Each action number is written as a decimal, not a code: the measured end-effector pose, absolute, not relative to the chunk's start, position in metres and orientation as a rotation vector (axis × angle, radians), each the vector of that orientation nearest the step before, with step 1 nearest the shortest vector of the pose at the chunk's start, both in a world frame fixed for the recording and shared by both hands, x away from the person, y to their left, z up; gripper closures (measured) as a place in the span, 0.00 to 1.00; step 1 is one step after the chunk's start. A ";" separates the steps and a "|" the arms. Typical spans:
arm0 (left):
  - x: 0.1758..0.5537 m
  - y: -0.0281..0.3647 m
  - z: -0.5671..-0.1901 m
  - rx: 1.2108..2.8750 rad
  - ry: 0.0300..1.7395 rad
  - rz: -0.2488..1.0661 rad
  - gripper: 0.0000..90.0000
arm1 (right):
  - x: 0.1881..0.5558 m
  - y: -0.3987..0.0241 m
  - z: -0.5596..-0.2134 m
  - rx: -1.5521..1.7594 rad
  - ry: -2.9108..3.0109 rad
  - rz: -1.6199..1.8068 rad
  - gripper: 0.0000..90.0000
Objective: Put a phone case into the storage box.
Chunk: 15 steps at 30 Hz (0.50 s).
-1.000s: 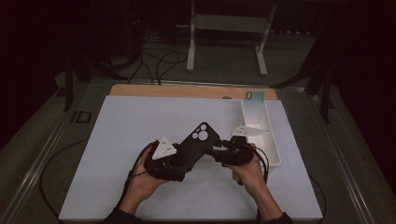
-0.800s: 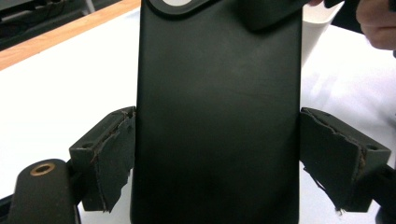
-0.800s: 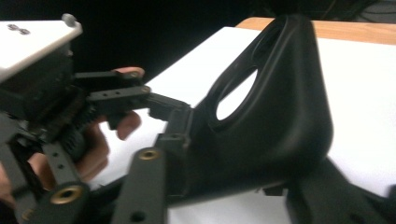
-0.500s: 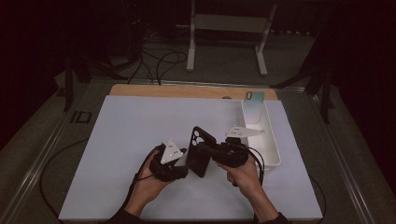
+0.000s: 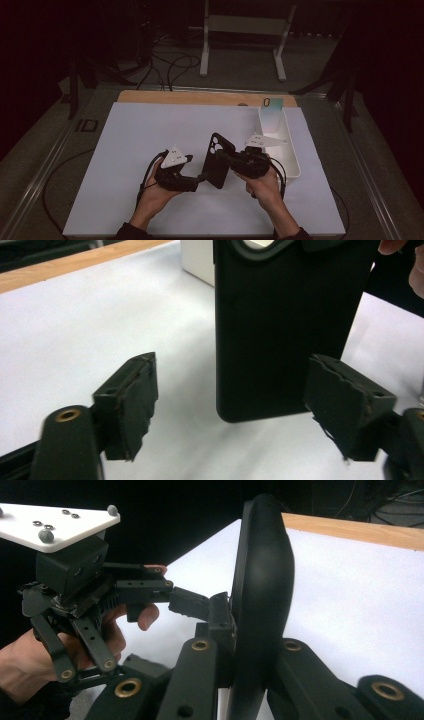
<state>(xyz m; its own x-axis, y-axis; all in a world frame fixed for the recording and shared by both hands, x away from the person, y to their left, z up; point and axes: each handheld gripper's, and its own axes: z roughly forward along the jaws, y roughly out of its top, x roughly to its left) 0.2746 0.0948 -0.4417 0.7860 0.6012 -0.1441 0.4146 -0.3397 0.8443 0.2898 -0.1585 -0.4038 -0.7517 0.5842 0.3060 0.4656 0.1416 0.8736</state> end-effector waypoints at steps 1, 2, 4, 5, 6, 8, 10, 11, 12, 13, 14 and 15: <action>0.274 0.095 -0.441 1.980 0.747 0.217 0.18 | 0.289 -0.161 -0.402 1.045 2.285 1.700 0.95; 0.274 0.095 -0.441 1.980 0.742 0.206 0.17 | 0.289 -0.162 -0.402 1.040 2.286 1.705 0.95; 0.274 0.094 -0.441 1.982 0.732 0.195 0.16 | 0.288 -0.163 -0.400 1.023 2.281 1.723 0.95; 0.274 0.094 -0.441 1.982 0.725 0.185 0.15 | 0.287 -0.164 -0.399 1.005 2.282 1.733 0.95; 0.274 0.093 -0.442 1.984 0.718 0.170 0.14 | 0.286 -0.164 -0.398 0.993 2.284 1.746 0.95; 0.274 0.092 -0.442 1.987 0.692 0.139 0.12 | 0.284 -0.165 -0.397 0.950 2.291 1.781 0.95; 0.273 0.090 -0.443 1.995 0.679 0.130 0.13 | 0.282 -0.164 -0.395 0.901 2.302 1.814 0.95; 0.273 0.090 -0.443 1.995 0.679 0.130 0.13 | 0.282 -0.164 -0.395 0.901 2.302 1.814 0.95; 0.272 0.089 -0.443 1.994 0.666 0.123 0.13 | 0.281 -0.163 -0.394 0.872 2.307 1.834 0.95; 0.272 0.089 -0.443 1.994 0.661 0.121 0.15 | 0.280 -0.162 -0.393 0.839 2.316 1.864 0.95; 0.272 0.089 -0.443 1.993 0.651 0.116 0.17 | 0.279 -0.161 -0.392 0.821 2.325 1.873 0.95; 0.272 0.089 -0.443 1.993 0.648 0.114 0.18 | 0.279 -0.160 -0.392 0.805 2.330 1.883 0.95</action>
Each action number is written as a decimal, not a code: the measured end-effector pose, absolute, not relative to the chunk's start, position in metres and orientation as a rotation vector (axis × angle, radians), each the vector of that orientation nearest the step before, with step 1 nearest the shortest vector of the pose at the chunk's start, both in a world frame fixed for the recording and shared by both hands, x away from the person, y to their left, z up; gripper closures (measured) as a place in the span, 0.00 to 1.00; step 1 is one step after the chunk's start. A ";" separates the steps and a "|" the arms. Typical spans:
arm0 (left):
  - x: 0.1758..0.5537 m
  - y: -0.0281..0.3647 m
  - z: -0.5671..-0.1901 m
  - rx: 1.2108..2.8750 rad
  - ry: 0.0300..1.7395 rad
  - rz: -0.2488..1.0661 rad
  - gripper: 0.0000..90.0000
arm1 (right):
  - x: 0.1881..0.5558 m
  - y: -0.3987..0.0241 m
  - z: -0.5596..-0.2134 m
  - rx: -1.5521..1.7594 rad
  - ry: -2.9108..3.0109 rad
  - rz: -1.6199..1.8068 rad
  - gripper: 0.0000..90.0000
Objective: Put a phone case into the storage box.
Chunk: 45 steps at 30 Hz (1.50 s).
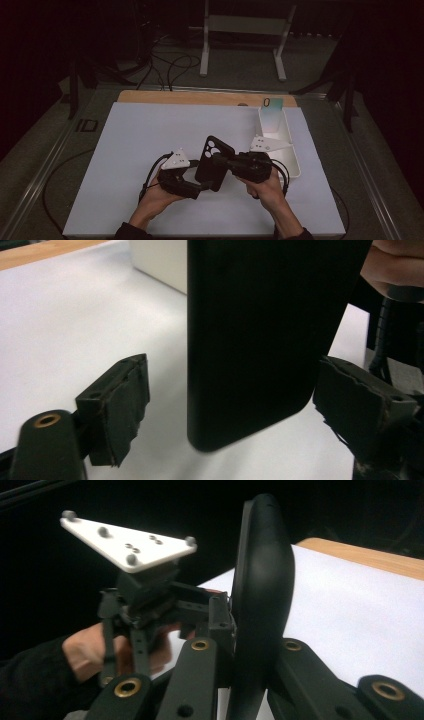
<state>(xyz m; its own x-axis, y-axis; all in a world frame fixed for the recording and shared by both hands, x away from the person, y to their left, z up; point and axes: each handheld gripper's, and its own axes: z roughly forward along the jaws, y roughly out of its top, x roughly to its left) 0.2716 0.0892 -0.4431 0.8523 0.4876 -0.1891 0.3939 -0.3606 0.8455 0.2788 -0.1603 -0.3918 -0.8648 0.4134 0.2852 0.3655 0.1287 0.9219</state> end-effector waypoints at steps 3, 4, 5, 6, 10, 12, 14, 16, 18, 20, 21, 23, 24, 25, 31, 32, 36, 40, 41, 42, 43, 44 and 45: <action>0.270 0.090 -0.443 1.985 0.615 0.084 0.26 | 0.278 -0.158 -0.391 0.761 2.338 1.903 0.95; 0.270 0.090 -0.443 1.984 0.606 0.077 0.28 | 0.277 -0.157 -0.390 0.751 2.340 1.911 0.95; 0.270 0.090 -0.442 1.975 0.595 0.059 0.29 | 0.277 -0.157 -0.390 0.745 2.343 1.914 0.95; 0.270 0.090 -0.442 1.972 0.588 0.053 0.32 | 0.277 -0.157 -0.390 0.732 2.347 1.919 0.95; 0.270 0.090 -0.442 1.966 0.558 0.018 0.36 | 0.277 -0.156 -0.391 0.714 2.357 1.941 0.95; 0.269 0.090 -0.442 1.971 0.550 0.023 0.39 | 0.277 -0.156 -0.391 0.702 2.359 1.935 0.95; 0.269 0.091 -0.442 1.976 0.548 0.031 0.43 | 0.277 -0.157 -0.391 0.694 2.362 1.925 0.95; 0.268 0.091 -0.442 1.973 0.540 0.036 0.49 | 0.278 -0.159 -0.391 0.690 2.364 1.919 0.95; 0.268 0.092 -0.442 1.975 0.531 0.036 0.54 | 0.278 -0.161 -0.390 0.678 2.368 1.917 0.95; 0.268 0.093 -0.442 1.983 0.523 0.034 0.60 | 0.279 -0.162 -0.390 0.672 2.371 1.914 0.95; 0.267 0.092 -0.444 2.006 0.511 0.040 0.65 | 0.280 -0.163 -0.391 0.656 2.385 1.889 0.90; 0.267 0.091 -0.445 2.024 0.500 0.041 0.71 | 0.279 -0.163 -0.391 0.646 2.387 1.870 0.86; 0.267 0.090 -0.446 2.028 0.496 0.039 0.74 | 0.280 -0.163 -0.391 0.643 2.390 1.861 0.83; 0.266 0.089 -0.446 2.031 0.492 0.040 0.77 | 0.280 -0.163 -0.390 0.649 2.391 1.855 0.80; 0.266 0.088 -0.445 2.029 0.487 0.057 0.88 | 0.282 -0.161 -0.390 0.684 2.385 1.811 0.56; 0.265 0.088 -0.445 2.029 0.491 0.075 0.88 | 0.283 -0.160 -0.391 0.696 2.384 1.796 0.49; 0.264 0.087 -0.444 2.036 0.493 0.108 0.89 | 0.283 -0.155 -0.392 0.751 2.373 1.733 0.23; 0.264 0.091 -0.442 2.020 0.528 0.141 0.89 | 0.284 -0.154 -0.394 0.816 2.364 1.671 0.11; 0.265 0.092 -0.442 2.017 0.538 0.146 0.89 | 0.284 -0.155 -0.394 0.831 2.354 1.674 0.11; 0.266 0.092 -0.442 2.017 0.546 0.151 0.89 | 0.284 -0.157 -0.394 0.852 2.346 1.674 0.11; 0.266 0.093 -0.442 2.015 0.555 0.154 0.89 | 0.284 -0.158 -0.394 0.862 2.339 1.680 0.10; 0.266 0.093 -0.442 2.013 0.565 0.159 0.89 | 0.285 -0.159 -0.393 0.879 2.330 1.689 0.10; 0.267 0.093 -0.443 2.014 0.573 0.160 0.89 | 0.284 -0.160 -0.393 0.894 2.327 1.689 0.10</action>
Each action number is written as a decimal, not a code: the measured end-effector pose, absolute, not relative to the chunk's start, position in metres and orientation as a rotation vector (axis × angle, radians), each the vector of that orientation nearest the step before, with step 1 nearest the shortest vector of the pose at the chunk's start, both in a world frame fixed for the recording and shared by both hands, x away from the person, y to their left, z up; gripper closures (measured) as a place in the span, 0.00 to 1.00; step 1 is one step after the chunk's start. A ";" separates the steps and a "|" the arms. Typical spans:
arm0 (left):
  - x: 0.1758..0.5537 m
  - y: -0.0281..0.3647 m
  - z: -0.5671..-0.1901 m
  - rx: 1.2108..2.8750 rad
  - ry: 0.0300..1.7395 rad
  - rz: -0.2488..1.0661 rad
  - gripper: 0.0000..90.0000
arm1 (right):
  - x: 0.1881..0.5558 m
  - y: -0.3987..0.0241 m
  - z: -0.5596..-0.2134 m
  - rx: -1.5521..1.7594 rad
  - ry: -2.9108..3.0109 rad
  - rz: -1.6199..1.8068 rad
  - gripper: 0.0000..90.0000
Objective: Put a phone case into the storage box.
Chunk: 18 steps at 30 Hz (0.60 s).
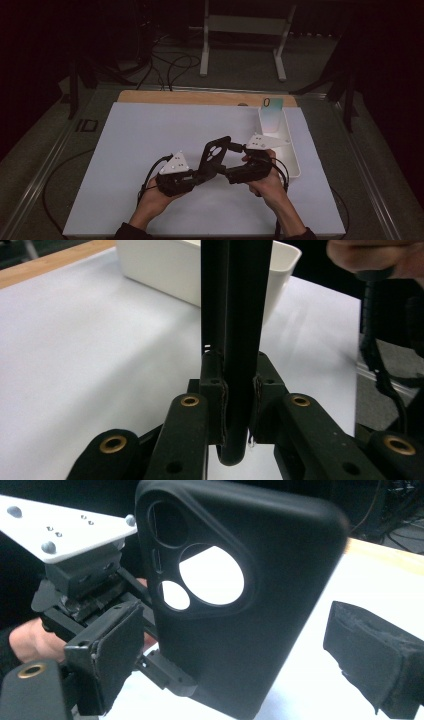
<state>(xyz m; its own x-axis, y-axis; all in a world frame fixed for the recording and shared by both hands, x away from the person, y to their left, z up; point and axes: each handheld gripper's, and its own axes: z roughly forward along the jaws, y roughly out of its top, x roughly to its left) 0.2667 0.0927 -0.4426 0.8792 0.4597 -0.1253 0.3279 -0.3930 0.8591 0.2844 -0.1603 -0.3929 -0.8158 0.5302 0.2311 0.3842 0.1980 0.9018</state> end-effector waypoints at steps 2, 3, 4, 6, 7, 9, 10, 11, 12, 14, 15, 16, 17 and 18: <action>0.267 0.093 -0.443 2.012 0.593 0.166 0.89 | 0.284 -0.162 -0.392 0.915 2.316 1.695 0.10; 0.268 0.093 -0.444 2.010 0.602 0.167 0.89 | 0.284 -0.163 -0.392 0.920 2.312 1.702 0.10; 0.268 0.093 -0.444 2.009 0.614 0.171 0.89 | 0.284 -0.163 -0.392 0.924 2.306 1.707 0.10; 0.269 0.093 -0.444 2.007 0.625 0.174 0.89 | 0.284 -0.164 -0.391 0.941 2.292 1.711 0.09; 0.269 0.093 -0.444 2.005 0.633 0.183 0.89 | 0.283 -0.164 -0.390 0.949 2.285 1.715 0.09; 0.269 0.093 -0.444 2.002 0.638 0.187 0.89 | 0.283 -0.162 -0.389 0.959 2.269 1.715 0.10; 0.268 0.093 -0.444 2.001 0.641 0.196 0.89 | 0.283 -0.161 -0.388 0.963 2.262 1.713 0.10; 0.268 0.092 -0.444 1.999 0.645 0.209 0.89 | 0.282 -0.160 -0.388 0.965 2.260 1.717 0.10; 0.268 0.092 -0.444 1.995 0.650 0.217 0.89 | 0.282 -0.158 -0.387 0.972 2.254 1.715 0.10; 0.267 0.092 -0.444 1.992 0.652 0.216 0.89 | 0.282 -0.154 -0.386 0.985 2.248 1.713 0.10; 0.267 0.092 -0.444 1.994 0.653 0.219 0.89 | 0.282 -0.152 -0.385 0.991 2.242 1.711 0.11; 0.267 0.092 -0.444 1.998 0.653 0.216 0.89 | 0.282 -0.150 -0.385 1.000 2.231 1.710 0.13; 0.267 0.091 -0.444 1.999 0.653 0.216 0.89 | 0.282 -0.148 -0.385 1.008 2.226 1.712 0.13; 0.267 0.091 -0.445 2.000 0.654 0.214 0.89 | 0.282 -0.147 -0.384 1.015 2.218 1.710 0.13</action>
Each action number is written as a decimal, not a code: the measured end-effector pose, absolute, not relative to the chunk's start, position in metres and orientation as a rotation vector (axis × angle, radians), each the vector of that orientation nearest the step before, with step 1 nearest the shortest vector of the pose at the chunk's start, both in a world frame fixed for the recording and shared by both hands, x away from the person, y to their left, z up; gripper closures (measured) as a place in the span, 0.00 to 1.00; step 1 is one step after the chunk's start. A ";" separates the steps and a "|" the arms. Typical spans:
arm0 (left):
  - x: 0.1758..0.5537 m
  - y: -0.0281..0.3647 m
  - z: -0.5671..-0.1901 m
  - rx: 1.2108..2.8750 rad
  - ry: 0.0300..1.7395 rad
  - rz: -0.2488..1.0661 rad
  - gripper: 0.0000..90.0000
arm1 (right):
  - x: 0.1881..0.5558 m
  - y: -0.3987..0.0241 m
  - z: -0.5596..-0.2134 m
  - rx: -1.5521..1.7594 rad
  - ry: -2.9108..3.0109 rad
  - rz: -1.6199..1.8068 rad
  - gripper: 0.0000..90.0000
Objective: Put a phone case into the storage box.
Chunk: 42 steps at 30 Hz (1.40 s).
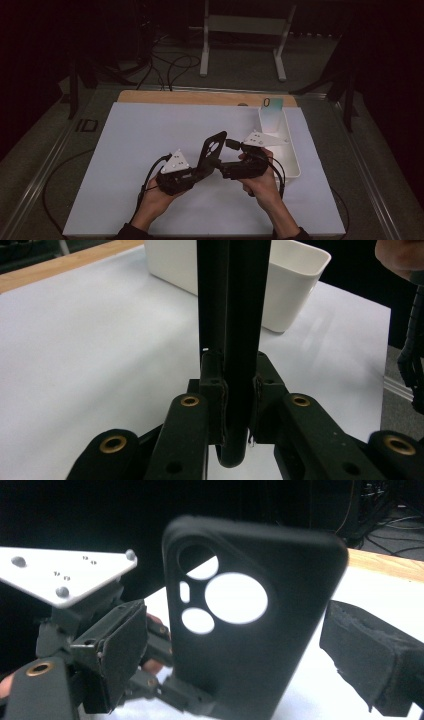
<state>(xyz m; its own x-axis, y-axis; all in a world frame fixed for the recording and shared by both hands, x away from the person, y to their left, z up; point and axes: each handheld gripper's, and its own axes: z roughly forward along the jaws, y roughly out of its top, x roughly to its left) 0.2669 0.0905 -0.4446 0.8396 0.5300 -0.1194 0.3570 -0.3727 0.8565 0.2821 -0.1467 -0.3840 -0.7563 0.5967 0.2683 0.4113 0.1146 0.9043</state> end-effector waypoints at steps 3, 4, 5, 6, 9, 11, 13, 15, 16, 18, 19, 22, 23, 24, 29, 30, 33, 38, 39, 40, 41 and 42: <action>0.267 0.088 -0.446 2.009 0.658 0.224 0.89 | 0.282 -0.143 -0.382 1.030 2.201 1.720 0.14; 0.267 0.088 -0.446 2.009 0.658 0.224 0.89 | 0.282 -0.143 -0.382 1.030 2.201 1.720 0.14; 0.266 0.087 -0.446 2.006 0.658 0.227 0.89 | 0.283 -0.142 -0.382 1.037 2.189 1.724 0.14; 0.266 0.087 -0.446 2.003 0.660 0.231 0.90 | 0.283 -0.139 -0.381 1.041 2.170 1.703 0.14; 0.266 0.087 -0.446 1.998 0.663 0.234 0.90 | 0.284 -0.138 -0.382 1.059 2.160 1.696 0.14; 0.266 0.089 -0.445 1.986 0.668 0.241 0.90 | 0.284 -0.138 -0.382 1.068 2.154 1.696 0.14; 0.265 0.089 -0.444 1.980 0.665 0.241 0.90 | 0.287 -0.141 -0.384 1.123 2.120 1.707 0.13; 0.265 0.089 -0.444 1.982 0.655 0.236 0.90 | 0.289 -0.141 -0.385 1.143 2.119 1.712 0.12; 0.265 0.088 -0.444 1.982 0.653 0.239 0.90 | 0.289 -0.141 -0.386 1.148 2.118 1.710 0.12; 0.265 0.087 -0.445 1.980 0.648 0.234 0.90 | 0.291 -0.140 -0.386 1.151 2.116 1.714 0.12; 0.264 0.087 -0.445 1.980 0.647 0.234 0.90 | 0.292 -0.140 -0.387 1.151 2.115 1.722 0.12; 0.264 0.087 -0.444 1.977 0.642 0.231 0.90 | 0.294 -0.140 -0.388 1.162 2.119 1.742 0.12; 0.264 0.087 -0.444 1.975 0.642 0.226 0.90 | 0.295 -0.139 -0.388 1.164 2.119 1.747 0.12; 0.264 0.087 -0.444 1.974 0.642 0.226 0.90 | 0.295 -0.139 -0.389 1.166 2.121 1.756 0.12; 0.265 0.088 -0.444 1.968 0.638 0.206 0.90 | 0.294 -0.138 -0.387 1.160 2.113 1.757 0.13; 0.265 0.087 -0.445 1.969 0.637 0.204 0.90 | 0.294 -0.138 -0.387 1.157 2.113 1.753 0.14; 0.265 0.087 -0.445 1.974 0.634 0.208 0.89 | 0.292 -0.137 -0.386 1.133 2.112 1.737 0.14; 0.264 0.087 -0.445 1.975 0.634 0.213 0.89 | 0.291 -0.136 -0.385 1.121 2.110 1.732 0.15; 0.264 0.087 -0.445 1.976 0.635 0.214 0.89 | 0.291 -0.136 -0.385 1.123 2.111 1.731 0.15; 0.265 0.086 -0.445 1.977 0.636 0.216 0.89 | 0.291 -0.137 -0.386 1.123 2.110 1.731 0.15; 0.265 0.086 -0.445 1.978 0.636 0.217 0.89 | 0.291 -0.136 -0.386 1.123 2.111 1.731 0.15; 0.265 0.086 -0.445 1.980 0.637 0.219 0.89 | 0.291 -0.136 -0.386 1.119 2.112 1.730 0.15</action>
